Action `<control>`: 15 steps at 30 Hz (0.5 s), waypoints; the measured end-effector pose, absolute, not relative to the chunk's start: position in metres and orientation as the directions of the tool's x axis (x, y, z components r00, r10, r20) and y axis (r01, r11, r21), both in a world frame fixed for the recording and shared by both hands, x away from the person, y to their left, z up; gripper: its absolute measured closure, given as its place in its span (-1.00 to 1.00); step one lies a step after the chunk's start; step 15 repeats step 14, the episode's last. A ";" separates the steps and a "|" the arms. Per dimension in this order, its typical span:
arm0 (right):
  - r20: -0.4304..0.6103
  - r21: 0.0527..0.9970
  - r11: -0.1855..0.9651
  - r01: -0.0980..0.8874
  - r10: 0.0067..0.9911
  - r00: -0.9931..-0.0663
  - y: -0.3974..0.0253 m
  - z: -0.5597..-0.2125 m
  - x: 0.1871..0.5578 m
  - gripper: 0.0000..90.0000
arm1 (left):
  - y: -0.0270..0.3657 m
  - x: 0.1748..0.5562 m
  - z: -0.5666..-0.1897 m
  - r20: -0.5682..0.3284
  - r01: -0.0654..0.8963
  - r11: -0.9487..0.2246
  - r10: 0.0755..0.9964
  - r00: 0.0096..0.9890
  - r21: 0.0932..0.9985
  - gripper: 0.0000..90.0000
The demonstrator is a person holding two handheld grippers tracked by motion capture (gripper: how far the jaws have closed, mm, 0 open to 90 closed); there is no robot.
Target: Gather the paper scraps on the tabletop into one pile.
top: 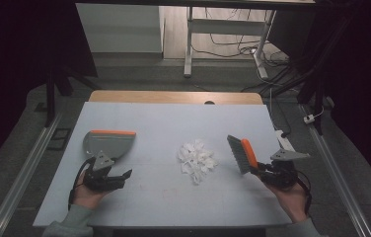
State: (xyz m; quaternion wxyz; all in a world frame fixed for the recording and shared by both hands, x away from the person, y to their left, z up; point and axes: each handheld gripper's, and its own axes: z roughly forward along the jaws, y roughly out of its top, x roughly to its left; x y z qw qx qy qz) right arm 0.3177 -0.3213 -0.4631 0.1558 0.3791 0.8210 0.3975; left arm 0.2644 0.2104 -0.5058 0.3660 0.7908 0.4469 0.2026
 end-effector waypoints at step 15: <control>0.032 0.787 0.401 0.470 0.734 -0.678 -0.320 -0.464 0.317 0.59 | 0.209 0.264 -0.506 -0.005 0.560 -0.336 0.854 0.521 0.757 -0.40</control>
